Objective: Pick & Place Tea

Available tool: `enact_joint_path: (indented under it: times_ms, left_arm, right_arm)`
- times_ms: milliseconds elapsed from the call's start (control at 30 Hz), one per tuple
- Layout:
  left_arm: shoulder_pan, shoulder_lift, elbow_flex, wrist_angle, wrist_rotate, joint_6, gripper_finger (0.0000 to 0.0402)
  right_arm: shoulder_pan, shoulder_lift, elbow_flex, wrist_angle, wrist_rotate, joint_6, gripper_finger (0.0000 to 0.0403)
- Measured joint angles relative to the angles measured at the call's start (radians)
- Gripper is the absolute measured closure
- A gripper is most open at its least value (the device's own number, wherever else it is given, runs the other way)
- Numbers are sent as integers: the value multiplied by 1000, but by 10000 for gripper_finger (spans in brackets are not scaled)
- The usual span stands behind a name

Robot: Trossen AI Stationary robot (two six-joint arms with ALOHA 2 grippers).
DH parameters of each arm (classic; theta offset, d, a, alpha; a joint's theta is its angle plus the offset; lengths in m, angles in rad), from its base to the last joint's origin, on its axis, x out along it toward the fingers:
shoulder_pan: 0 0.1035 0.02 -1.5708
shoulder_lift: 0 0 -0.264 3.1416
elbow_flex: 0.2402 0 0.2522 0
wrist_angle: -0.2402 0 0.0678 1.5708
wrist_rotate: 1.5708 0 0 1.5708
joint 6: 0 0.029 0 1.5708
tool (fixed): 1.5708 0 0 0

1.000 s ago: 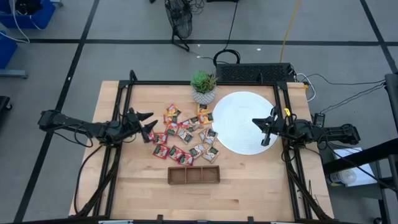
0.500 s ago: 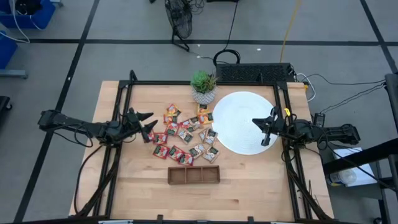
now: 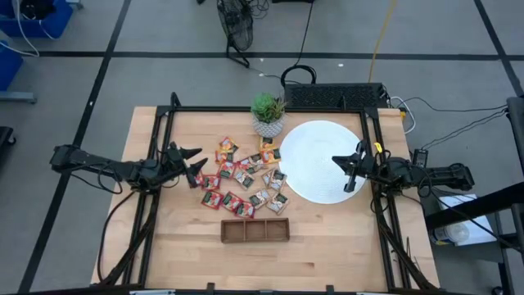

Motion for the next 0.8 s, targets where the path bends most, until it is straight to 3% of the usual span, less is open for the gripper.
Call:
enact_joint_path:
  times_ms: [433,667,800]
  left_arm:
    - [0,0,0,0,0,0,183]
    - [0,0,0,0,0,0,183]
    - [0,0,0,0,0,0,183]
  right_arm:
    - [0,0,0,23,0,3,403]
    - [0,0,0,23,-1,224,403]
    - [0,0,0,23,-1,234,403]
